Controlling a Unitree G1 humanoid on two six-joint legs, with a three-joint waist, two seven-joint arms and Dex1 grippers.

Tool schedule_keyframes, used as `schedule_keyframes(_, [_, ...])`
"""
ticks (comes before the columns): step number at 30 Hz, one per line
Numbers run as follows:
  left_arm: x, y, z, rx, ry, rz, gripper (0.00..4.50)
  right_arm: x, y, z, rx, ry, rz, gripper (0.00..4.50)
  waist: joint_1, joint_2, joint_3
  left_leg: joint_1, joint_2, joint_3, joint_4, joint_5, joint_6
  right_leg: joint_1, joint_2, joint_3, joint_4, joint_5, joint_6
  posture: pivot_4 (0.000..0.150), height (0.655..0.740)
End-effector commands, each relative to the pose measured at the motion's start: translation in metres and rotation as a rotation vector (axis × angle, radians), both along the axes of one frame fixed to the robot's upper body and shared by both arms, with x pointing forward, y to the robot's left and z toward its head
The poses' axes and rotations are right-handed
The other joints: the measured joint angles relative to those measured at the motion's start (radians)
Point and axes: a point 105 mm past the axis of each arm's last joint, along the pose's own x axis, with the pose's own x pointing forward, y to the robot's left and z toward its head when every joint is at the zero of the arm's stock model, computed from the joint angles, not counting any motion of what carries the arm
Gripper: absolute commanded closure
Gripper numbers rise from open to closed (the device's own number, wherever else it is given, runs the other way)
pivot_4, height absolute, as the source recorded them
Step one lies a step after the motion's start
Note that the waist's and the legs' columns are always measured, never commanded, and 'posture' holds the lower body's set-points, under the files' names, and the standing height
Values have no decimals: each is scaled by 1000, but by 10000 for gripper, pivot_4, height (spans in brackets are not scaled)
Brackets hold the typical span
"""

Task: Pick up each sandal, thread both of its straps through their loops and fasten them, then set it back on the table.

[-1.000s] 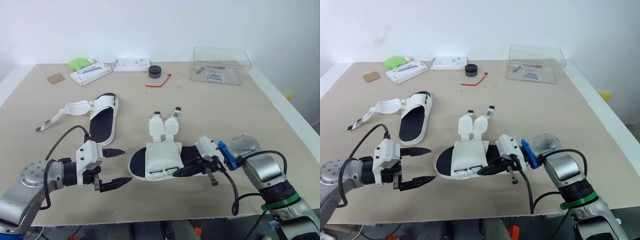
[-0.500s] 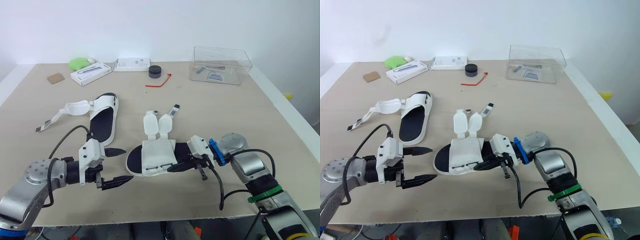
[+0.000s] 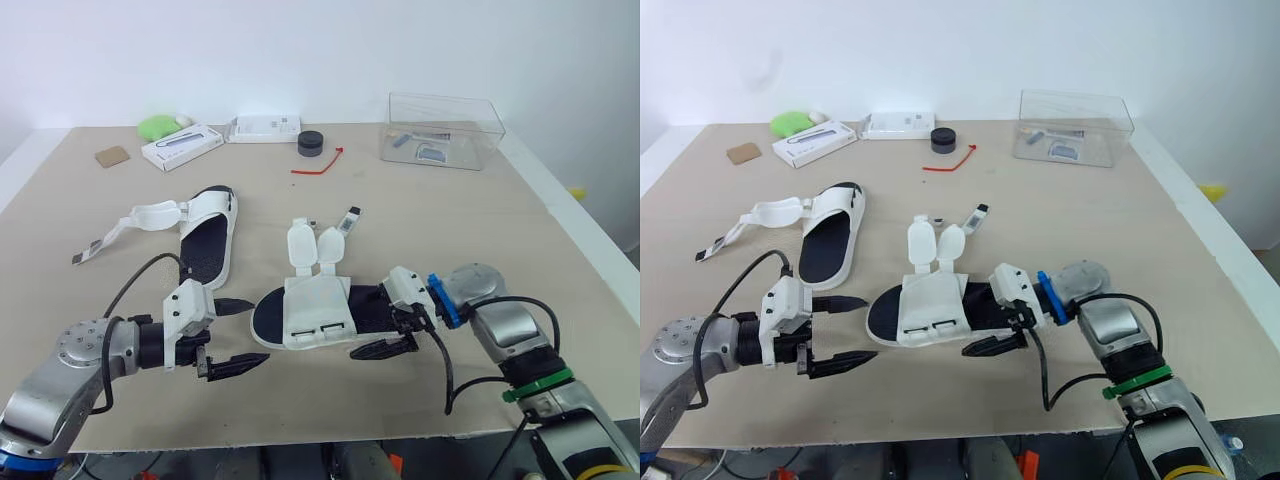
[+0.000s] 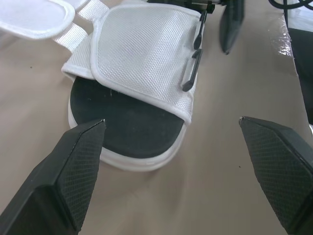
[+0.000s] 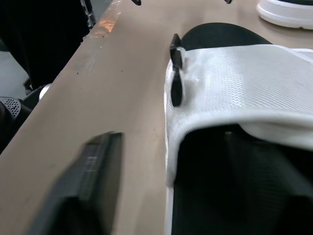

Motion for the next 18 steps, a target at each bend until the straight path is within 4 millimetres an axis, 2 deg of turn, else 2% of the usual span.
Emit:
schedule_keyframes(1, [7,-1,7,-13,-23,-1,0,-4,-12,20,50,24,-31,5406,1,0,0,0,0,0,0,0,0,0,0,0,0,0,0,1500,7400])
schedule_keyframes(4, [21,-4,13,-40,-45,8,0,0,-23,42,129,99,-152,5406,10,0,0,0,-1,0,0,0,0,0,1,-1,0,0,0,1500,7400])
schedule_keyframes(7, [28,-1,5,13,-58,0,0,7,-24,53,169,105,-226,5406,9,0,0,1,-1,1,1,0,0,0,1,1,0,0,1,1500,7400])
schedule_keyframes(10, [35,2,-3,66,-87,-8,12751,20,-23,61,203,128,-316,4499,8,0,0,1,0,1,0,0,0,0,1,1,0,0,1,1500,7400])
schedule_keyframes(13, [39,-2,-9,109,-106,-38,25906,33,-19,60,196,188,-409,4499,10,0,0,0,0,0,0,0,0,0,2,1,0,0,1,1500,7400])
schedule_keyframes(14, [39,-3,-11,124,-113,-50,32192,36,-16,59,198,210,-426,4499,11,0,0,0,0,0,0,0,0,0,2,1,0,0,1,1500,7400])
schedule_keyframes(16, [40,-4,-15,150,-126,-70,41798,44,-10,59,200,262,-485,4499,12,0,0,0,0,1,0,0,0,0,2,1,0,0,1,1500,7400])
schedule_keyframes(17, [41,-5,-16,158,-134,-78,44649,50,-6,59,201,287,-521,4499,12,0,0,0,0,1,0,0,0,0,2,1,0,1,-1,1500,7400])
schedule_keyframes(18, [41,-6,-17,164,-141,-86,44649,57,-3,59,209,315,-560,4499,10,0,0,0,-1,1,0,0,0,0,1,1,0,3,-4,1500,7400])
